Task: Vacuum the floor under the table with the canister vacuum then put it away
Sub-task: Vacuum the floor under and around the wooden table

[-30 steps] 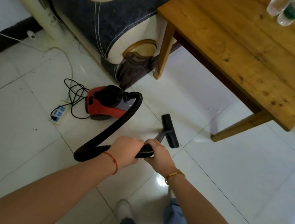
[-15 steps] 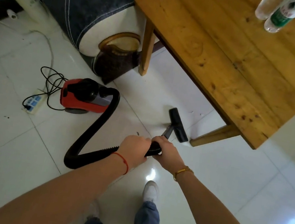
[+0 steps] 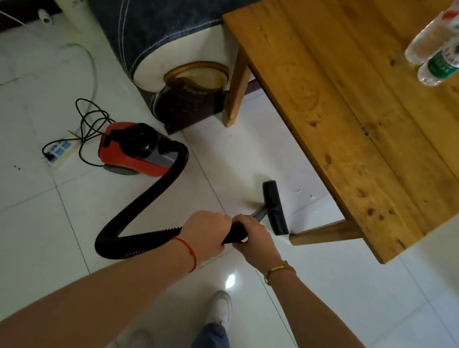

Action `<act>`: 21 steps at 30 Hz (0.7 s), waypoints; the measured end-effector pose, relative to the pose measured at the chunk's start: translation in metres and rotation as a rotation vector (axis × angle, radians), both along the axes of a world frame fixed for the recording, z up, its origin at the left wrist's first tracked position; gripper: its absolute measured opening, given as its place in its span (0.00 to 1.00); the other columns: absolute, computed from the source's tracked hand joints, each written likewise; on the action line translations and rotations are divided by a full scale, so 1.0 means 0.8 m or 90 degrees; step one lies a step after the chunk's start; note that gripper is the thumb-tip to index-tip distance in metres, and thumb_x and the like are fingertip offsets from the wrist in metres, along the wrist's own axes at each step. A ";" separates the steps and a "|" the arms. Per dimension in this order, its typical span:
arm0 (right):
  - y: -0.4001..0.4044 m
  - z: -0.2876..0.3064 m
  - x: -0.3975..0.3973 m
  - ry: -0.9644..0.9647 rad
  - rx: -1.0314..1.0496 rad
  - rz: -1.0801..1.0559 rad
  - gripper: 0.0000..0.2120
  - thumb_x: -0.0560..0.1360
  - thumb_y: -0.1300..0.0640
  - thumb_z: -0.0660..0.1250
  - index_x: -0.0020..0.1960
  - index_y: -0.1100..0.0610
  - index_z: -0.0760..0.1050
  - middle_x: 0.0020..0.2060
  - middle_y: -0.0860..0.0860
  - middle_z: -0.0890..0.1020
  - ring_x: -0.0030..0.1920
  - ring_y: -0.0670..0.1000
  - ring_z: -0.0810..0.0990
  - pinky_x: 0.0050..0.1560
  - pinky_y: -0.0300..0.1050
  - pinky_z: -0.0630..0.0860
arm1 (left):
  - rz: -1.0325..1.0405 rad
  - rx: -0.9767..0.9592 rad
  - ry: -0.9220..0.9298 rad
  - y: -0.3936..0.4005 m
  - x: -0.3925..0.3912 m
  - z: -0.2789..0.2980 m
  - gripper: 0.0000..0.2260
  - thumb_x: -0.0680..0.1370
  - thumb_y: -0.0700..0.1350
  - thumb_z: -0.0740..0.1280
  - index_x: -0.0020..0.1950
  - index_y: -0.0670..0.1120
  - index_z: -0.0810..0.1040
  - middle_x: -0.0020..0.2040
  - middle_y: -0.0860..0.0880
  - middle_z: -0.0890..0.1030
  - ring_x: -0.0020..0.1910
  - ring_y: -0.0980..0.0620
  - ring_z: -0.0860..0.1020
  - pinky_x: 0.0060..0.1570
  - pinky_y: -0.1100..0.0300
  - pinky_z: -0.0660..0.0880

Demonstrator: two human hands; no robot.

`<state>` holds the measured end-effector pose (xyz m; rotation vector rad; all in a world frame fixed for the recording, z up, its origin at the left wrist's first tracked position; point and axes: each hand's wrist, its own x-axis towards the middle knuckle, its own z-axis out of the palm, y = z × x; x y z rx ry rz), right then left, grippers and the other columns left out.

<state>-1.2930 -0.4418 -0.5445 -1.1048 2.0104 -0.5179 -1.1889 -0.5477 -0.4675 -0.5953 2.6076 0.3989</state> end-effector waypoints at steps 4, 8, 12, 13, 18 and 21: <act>-0.016 0.005 0.052 -0.010 -0.008 0.028 0.14 0.69 0.63 0.72 0.53 0.54 0.75 0.52 0.51 0.80 0.52 0.52 0.78 0.57 0.47 0.75 | 0.019 -0.015 -0.010 -0.008 0.057 0.008 0.10 0.78 0.47 0.64 0.57 0.44 0.72 0.49 0.48 0.80 0.45 0.50 0.80 0.42 0.61 0.71; -0.026 0.010 0.117 -0.018 -0.015 0.047 0.14 0.69 0.64 0.71 0.53 0.54 0.75 0.52 0.51 0.79 0.52 0.53 0.77 0.57 0.46 0.74 | 0.048 -0.017 -0.017 -0.012 0.123 0.015 0.10 0.77 0.47 0.64 0.56 0.45 0.72 0.47 0.48 0.79 0.44 0.50 0.79 0.39 0.61 0.68; -0.029 0.011 0.182 -0.032 -0.027 0.063 0.14 0.68 0.64 0.71 0.52 0.55 0.74 0.50 0.52 0.79 0.51 0.53 0.77 0.55 0.50 0.75 | 0.056 -0.017 -0.024 -0.012 0.189 0.022 0.09 0.77 0.46 0.64 0.55 0.45 0.73 0.47 0.48 0.80 0.44 0.50 0.80 0.39 0.62 0.68; -0.030 0.012 0.197 -0.034 -0.030 0.070 0.14 0.68 0.64 0.71 0.52 0.54 0.74 0.49 0.52 0.79 0.50 0.53 0.77 0.55 0.50 0.75 | 0.056 -0.020 -0.023 -0.011 0.205 0.024 0.09 0.77 0.46 0.64 0.55 0.45 0.73 0.47 0.49 0.80 0.44 0.50 0.80 0.39 0.62 0.68; -0.027 0.014 0.263 -0.037 -0.037 0.105 0.15 0.68 0.61 0.71 0.53 0.52 0.73 0.49 0.51 0.79 0.50 0.52 0.77 0.54 0.51 0.75 | 0.053 -0.029 -0.033 -0.004 0.272 0.037 0.09 0.77 0.46 0.64 0.55 0.44 0.73 0.48 0.48 0.80 0.46 0.49 0.80 0.41 0.62 0.69; -0.024 0.015 0.293 -0.038 -0.044 0.125 0.15 0.68 0.60 0.71 0.52 0.52 0.73 0.48 0.50 0.79 0.49 0.51 0.77 0.54 0.50 0.76 | 0.046 -0.034 -0.045 0.000 0.303 0.044 0.09 0.78 0.46 0.63 0.56 0.44 0.73 0.48 0.48 0.80 0.46 0.50 0.80 0.40 0.62 0.69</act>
